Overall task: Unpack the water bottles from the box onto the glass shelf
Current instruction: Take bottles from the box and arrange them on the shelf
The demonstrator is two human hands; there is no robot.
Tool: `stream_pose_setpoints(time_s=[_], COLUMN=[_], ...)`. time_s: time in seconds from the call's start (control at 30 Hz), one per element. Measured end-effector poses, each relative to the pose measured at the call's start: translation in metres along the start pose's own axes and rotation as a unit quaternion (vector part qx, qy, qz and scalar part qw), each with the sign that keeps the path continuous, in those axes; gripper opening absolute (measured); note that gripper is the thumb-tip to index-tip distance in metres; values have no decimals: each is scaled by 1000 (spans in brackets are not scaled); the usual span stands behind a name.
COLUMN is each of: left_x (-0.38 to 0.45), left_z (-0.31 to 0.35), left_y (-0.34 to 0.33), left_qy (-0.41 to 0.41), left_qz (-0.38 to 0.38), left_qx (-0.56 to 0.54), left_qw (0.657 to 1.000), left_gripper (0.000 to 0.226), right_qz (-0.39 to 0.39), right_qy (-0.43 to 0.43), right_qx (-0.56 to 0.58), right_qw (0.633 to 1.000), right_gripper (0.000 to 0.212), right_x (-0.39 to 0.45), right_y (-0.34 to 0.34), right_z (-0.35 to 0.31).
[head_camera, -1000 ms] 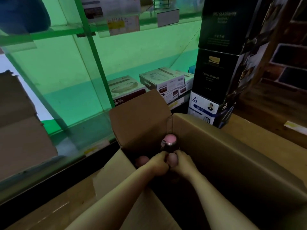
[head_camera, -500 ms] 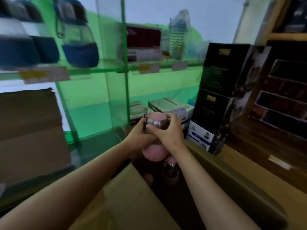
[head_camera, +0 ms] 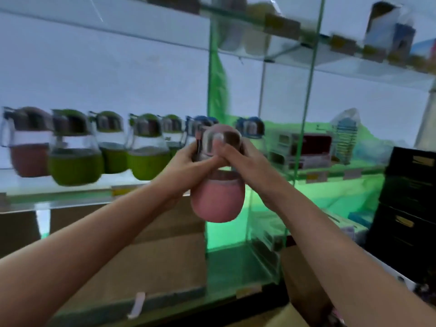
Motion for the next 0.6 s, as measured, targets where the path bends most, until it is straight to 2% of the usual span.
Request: stream_pose_setpoints(time_s=[0.07,0.13,0.23,0.33,0.43,0.53,0.6], left_x=[-3,-7,-17,-27,-35,-42,-44], left_z=[24,46,77,98,96,75,54], left_y=[46,96,170,235,293,336,355], left_qy=[1,-8,-37,-50,-35,4,26], left_qz=[19,49,90,111,145,180,194], left_qx=[0,18,80,120,123,136,135], left_qw=[1000,999,992,985,981,974,971], left_gripper=[29,30,52,47,46,65,59], right_qz=[-21,-45,-89,-124,-153,-174,-196], right_qy=[23,43,76,105,117,118,105], right_qx=[3,11,31,42,29,-11,-53], right_qw=[1000,998,993,986,981,978,973], right_gripper=[77,77,55,44,46,49,50], right_x=[17,31,50,66,77,90,95], right_y=[-36,-74,-130,-185,-238,-287,-312], right_z=[-41,-80,-129,-168,-190,-192,-186])
Point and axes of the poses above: each hand's wrist, its own x-axis towards the middle knuckle, its own y-axis out of the back of the hand, z = x × y, the point moved 4 cm from there along x, towards the middle knuckle, and after that the axes turned 3 degrees about -x, right-handed, at the moved point
